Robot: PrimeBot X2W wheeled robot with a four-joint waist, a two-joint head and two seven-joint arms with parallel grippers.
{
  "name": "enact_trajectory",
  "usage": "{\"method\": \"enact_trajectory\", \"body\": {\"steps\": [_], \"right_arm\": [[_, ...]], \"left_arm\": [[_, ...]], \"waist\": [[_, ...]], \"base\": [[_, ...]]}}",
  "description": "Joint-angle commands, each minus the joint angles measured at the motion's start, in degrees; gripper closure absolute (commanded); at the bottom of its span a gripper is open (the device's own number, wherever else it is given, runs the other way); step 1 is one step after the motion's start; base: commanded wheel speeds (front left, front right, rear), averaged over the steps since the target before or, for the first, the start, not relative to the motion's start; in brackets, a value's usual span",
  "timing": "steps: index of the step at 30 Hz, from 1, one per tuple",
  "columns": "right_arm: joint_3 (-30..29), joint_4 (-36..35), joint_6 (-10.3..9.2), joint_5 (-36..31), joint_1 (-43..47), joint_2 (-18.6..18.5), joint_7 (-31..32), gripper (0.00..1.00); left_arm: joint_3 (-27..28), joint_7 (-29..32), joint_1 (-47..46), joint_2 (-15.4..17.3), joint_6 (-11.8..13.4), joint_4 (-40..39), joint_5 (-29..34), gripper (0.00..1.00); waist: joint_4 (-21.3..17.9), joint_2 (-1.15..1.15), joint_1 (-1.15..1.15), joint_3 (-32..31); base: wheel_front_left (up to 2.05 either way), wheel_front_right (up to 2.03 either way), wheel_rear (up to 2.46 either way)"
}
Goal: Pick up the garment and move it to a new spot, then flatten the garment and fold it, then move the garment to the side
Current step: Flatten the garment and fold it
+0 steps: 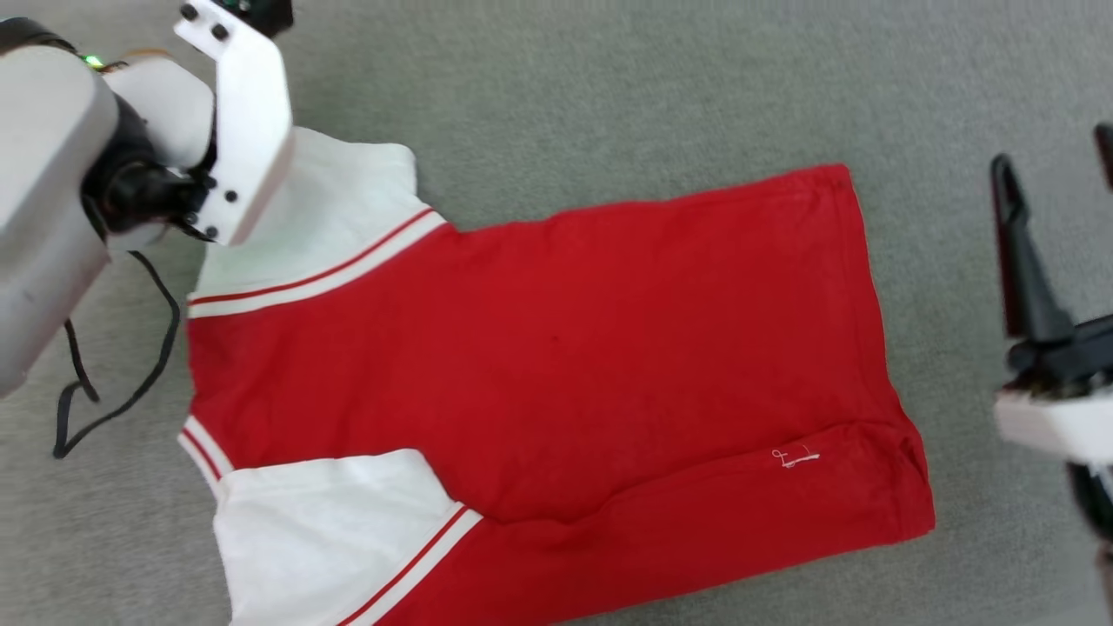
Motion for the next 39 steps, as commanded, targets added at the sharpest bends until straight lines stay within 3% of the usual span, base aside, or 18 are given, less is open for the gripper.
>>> {"method": "enact_trajectory", "body": {"steps": [1,5,10,18,21,27,34,39], "right_arm": [[-0.4,0.5,-0.04,0.1,-1.5,-1.2,1.0,0.0],[2.5,3.1,-0.04,2.7,-5.6,-8.7,11.3,0.0],[8.4,6.3,-0.04,11.5,-11.7,-17.4,28.1,0.0],[23.2,12.4,-0.04,25.9,-23.6,-27.9,53.7,0.0],[27.6,14.1,-0.04,30.3,-27.4,-29.4,60.8,0.0],[33.7,18.4,-0.04,34.9,-33.5,-30.4,67.4,0.0],[36.3,24.7,-0.04,37.2,-37.0,-28.2,68.4,0.0],[41.6,26.5,-0.04,37.8,-35.4,-27.1,67.7,0.0]], "left_arm": [[-0.4,-0.8,0.9,0.3,0.0,-0.7,-0.1,1.0],[-1.7,-3.3,1.7,0.9,0.0,-4.3,-0.7,1.0],[-2.8,-5.9,2.5,1.5,0.0,-8.2,-0.8,1.0],[-3.8,-9.2,1.9,1.0,0.0,-12.0,-0.5,1.0],[-4.1,-10.0,1.2,0.5,0.0,-12.8,0.0,1.0],[-4.8,-10.8,-0.5,-0.5,0.0,-14.3,1.0,1.0],[-5.4,-11.8,-2.6,-1.8,0.0,-15.7,1.8,1.0],[-5.6,-12.6,-3.2,-2.0,0.0,-15.8,1.9,1.0]], "waist": [[2.0,0.0,0.0,-2.4],[3.8,0.0,0.0,-4.5],[5.9,0.0,0.0,-5.5],[8.9,0.0,0.0,-4.0],[10.2,0.0,0.0,-2.9],[12.6,0.0,0.0,0.1],[14.7,0.0,0.0,3.4],[15.4,0.0,0.0,4.7]], "base": [[0.0,0.0,0.0],[0.0,0.0,0.0],[0.0,0.0,0.0],[0.0,0.0,0.0],[0.0,0.0,0.0],[0.0,0.0,0.0],[0.0,0.0,0.0],[0.0,0.0,0.0]]}}
